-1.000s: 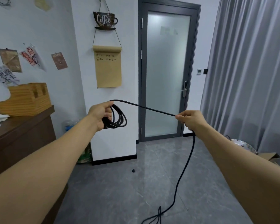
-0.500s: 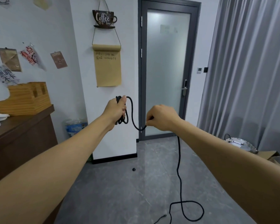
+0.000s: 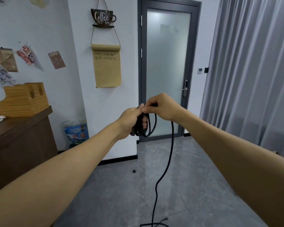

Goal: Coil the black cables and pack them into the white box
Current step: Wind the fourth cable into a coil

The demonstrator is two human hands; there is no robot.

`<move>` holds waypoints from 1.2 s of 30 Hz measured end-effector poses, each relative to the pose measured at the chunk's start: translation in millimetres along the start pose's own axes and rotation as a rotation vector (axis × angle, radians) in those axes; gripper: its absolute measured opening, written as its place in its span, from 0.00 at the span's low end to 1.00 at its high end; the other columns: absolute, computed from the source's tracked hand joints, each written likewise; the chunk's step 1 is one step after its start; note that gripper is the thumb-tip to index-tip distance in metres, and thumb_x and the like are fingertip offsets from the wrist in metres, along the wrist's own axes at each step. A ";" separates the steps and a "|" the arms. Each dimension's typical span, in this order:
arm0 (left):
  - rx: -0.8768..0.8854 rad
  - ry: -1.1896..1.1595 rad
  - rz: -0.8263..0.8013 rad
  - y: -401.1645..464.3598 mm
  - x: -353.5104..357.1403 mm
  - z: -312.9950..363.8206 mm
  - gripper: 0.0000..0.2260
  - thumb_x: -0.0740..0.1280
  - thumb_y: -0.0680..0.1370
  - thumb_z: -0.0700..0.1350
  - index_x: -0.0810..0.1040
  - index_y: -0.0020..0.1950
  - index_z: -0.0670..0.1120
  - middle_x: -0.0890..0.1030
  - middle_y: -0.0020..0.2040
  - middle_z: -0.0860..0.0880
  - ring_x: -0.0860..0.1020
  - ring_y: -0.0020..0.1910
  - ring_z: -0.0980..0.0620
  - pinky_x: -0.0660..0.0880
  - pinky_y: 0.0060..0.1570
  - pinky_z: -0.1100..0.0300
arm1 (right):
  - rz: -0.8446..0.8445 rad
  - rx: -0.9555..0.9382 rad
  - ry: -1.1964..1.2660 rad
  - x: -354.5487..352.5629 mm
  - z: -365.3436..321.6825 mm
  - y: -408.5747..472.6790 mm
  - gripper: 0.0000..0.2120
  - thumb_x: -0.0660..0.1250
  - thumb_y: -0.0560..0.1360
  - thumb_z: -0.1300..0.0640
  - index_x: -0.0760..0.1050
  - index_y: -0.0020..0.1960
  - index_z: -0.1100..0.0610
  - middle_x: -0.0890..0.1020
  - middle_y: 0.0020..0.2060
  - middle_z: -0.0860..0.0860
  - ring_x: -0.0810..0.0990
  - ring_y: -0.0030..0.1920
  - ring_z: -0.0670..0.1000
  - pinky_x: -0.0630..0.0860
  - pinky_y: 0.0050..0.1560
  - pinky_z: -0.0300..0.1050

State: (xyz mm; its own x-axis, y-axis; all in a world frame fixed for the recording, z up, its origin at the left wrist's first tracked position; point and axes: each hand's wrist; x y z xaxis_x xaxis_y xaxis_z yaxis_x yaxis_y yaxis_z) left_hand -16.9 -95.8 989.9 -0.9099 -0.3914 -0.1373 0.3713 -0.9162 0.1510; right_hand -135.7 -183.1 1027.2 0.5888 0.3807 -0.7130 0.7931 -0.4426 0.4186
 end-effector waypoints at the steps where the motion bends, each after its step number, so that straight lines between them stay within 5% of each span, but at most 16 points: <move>1: -0.028 -0.087 -0.022 -0.4 2.8 0.3 0.16 0.53 0.83 0.53 0.70 0.40 0.47 0.69 0.25 0.54 0.68 0.25 0.55 0.68 0.33 0.61 | 0.016 0.005 0.022 -0.5 2.1 -0.4 0.10 0.71 0.73 0.55 0.80 0.42 0.63 0.78 0.32 0.58 0.70 0.33 0.48 0.67 0.37 0.41; 5: -0.118 -0.260 -0.064 -1.4 7.9 4.7 0.16 0.53 0.83 0.53 0.65 0.37 0.49 0.63 0.24 0.55 0.61 0.22 0.57 0.64 0.25 0.67 | 0.099 0.037 0.137 -5.5 13.2 -2.6 0.10 0.74 0.70 0.55 0.74 0.39 0.58 0.72 0.28 0.47 0.68 0.29 0.44 0.65 0.33 0.35; 20: -0.136 -0.262 -0.272 -4.7 21.8 24.8 0.16 0.61 0.78 0.51 0.64 0.33 0.48 0.58 0.20 0.57 0.55 0.17 0.60 0.58 0.19 0.68 | 0.194 0.098 0.303 -18.7 42.2 -26.7 0.11 0.68 0.75 0.56 0.71 0.37 0.58 0.66 0.25 0.48 0.61 0.21 0.41 0.59 0.23 0.30; 28: -0.143 -0.320 -0.047 1.4 10.9 16.0 0.17 0.62 0.79 0.46 0.62 0.32 0.49 0.58 0.20 0.56 0.55 0.17 0.59 0.56 0.19 0.68 | 0.186 0.293 0.471 -13.3 63.9 -37.9 0.10 0.67 0.76 0.55 0.74 0.38 0.59 0.70 0.27 0.50 0.64 0.24 0.44 0.62 0.24 0.34; 36: -0.179 -0.476 0.204 11.5 -24.1 1.6 0.17 0.65 0.78 0.44 0.63 0.31 0.49 0.61 0.19 0.56 0.56 0.16 0.59 0.56 0.18 0.68 | 0.311 0.451 0.314 -25.0 95.7 -54.9 0.07 0.69 0.75 0.57 0.77 0.40 0.58 0.73 0.29 0.52 0.67 0.29 0.48 0.64 0.29 0.39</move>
State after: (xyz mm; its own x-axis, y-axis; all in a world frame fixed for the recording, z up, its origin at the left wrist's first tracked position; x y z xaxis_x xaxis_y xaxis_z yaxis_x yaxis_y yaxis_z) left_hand 9.0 -96.8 996.5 -0.7839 -0.5181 0.3421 0.5365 -0.8426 -0.0466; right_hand -208.9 -246.0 968.2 0.8534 0.3688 -0.3683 0.4736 -0.8439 0.2523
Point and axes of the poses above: each hand's wrist, its own y-axis towards the middle knuckle, its own x-axis out of the palm, z = x × y
